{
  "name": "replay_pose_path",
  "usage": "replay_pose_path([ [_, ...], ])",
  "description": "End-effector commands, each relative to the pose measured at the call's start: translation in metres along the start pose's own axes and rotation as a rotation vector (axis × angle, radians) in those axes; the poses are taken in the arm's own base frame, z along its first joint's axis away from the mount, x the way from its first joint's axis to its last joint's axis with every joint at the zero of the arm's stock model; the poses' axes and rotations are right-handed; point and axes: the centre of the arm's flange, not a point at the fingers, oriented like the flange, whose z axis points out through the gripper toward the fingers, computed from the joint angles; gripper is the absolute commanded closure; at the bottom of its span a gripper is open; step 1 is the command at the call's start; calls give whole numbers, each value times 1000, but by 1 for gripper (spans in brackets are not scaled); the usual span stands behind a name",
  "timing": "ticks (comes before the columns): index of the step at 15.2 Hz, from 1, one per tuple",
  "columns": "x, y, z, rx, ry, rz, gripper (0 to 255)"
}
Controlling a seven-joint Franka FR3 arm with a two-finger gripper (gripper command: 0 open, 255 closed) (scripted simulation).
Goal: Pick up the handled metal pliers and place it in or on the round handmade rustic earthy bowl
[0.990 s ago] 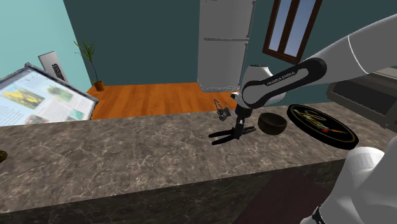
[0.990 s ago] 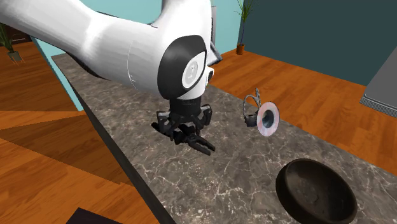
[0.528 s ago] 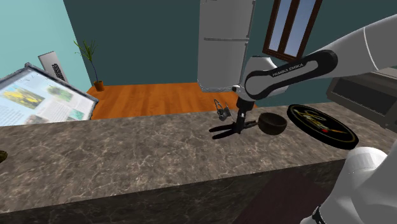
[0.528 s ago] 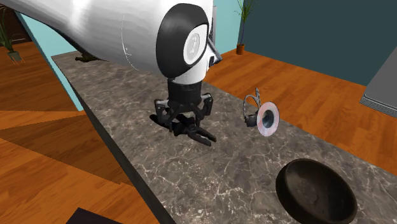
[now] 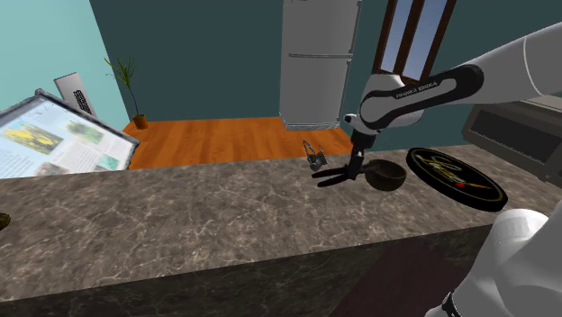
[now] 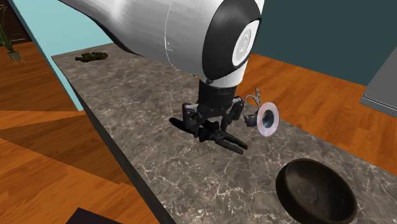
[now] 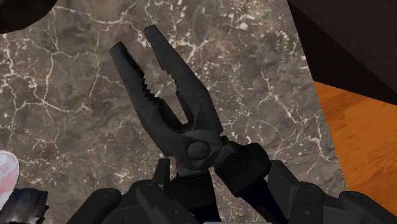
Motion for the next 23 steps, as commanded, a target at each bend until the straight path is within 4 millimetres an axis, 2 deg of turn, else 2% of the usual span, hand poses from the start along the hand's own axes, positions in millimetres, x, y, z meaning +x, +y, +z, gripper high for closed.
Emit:
replay_pose_path([
  [1,-17,24,-5,0,0,-2,255],
  [22,-187,240,-39,0,0,-2,255],
  [23,-188,240,-34,0,0,-2,255],
])
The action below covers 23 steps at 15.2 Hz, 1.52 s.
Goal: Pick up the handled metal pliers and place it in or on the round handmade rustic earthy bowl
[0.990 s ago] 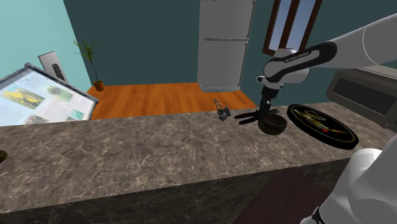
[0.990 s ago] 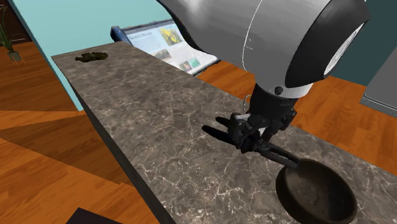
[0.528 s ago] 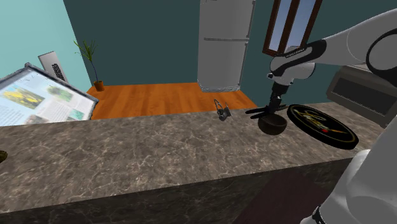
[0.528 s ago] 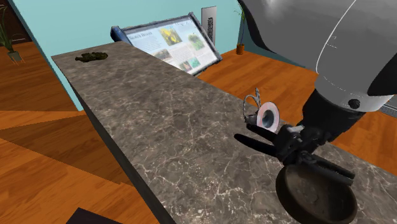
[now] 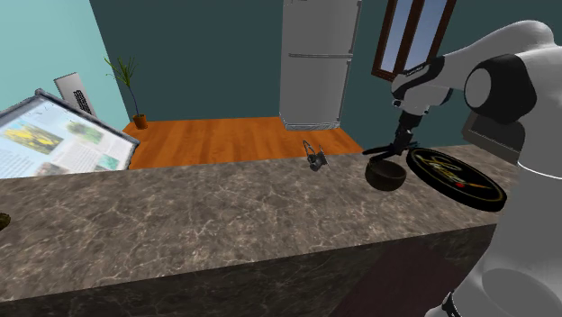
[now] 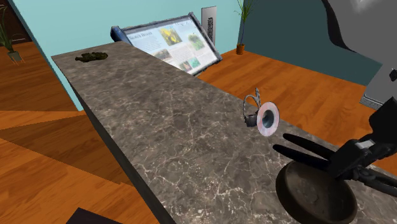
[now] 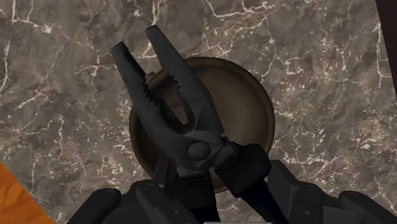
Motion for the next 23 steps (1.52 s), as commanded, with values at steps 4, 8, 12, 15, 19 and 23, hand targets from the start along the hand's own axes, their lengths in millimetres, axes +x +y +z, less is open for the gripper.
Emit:
replay_pose_path([
  [4,-5,5,24,0,1,-2,255],
  [8,-7,6,45,0,1,-2,255],
  [12,-9,7,66,0,1,-2,255],
  [15,-10,8,79,0,1,-2,255],
  [19,-10,8,79,0,1,-2,255],
  [23,-10,8,79,0,1,-2,0],
])
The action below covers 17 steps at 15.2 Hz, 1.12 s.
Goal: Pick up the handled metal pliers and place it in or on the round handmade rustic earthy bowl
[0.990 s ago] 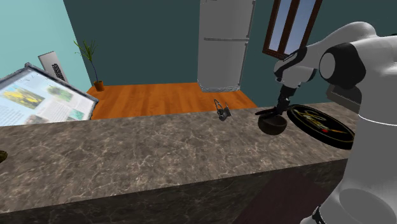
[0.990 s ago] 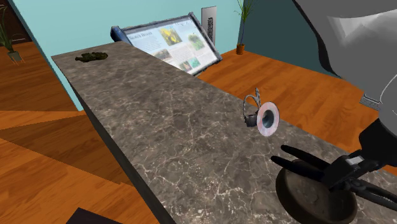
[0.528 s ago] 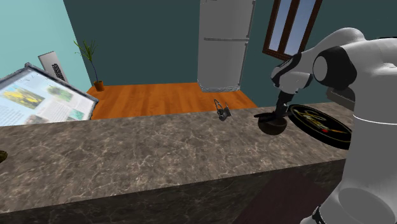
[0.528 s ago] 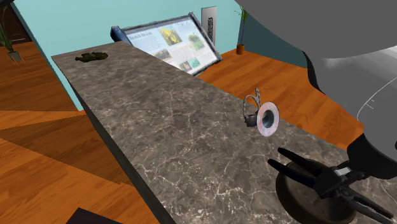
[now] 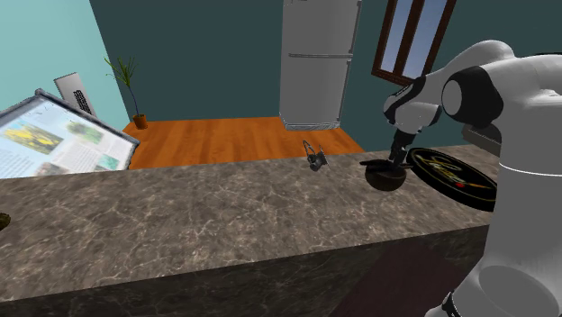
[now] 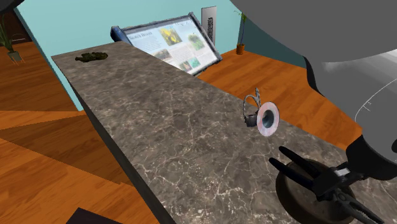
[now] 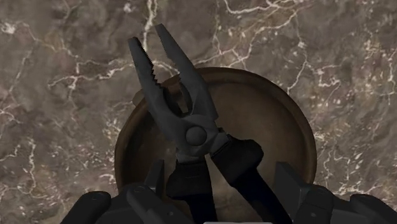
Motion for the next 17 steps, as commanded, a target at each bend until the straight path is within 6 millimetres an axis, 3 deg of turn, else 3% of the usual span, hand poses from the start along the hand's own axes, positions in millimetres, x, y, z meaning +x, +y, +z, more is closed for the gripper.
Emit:
replay_pose_path([
  [1,0,0,0,0,0,0,0],
  [5,0,0,0,0,0,0,0],
  [9,0,0,-50,0,0,0,0],
  [17,0,0,-50,0,0,0,0],
])
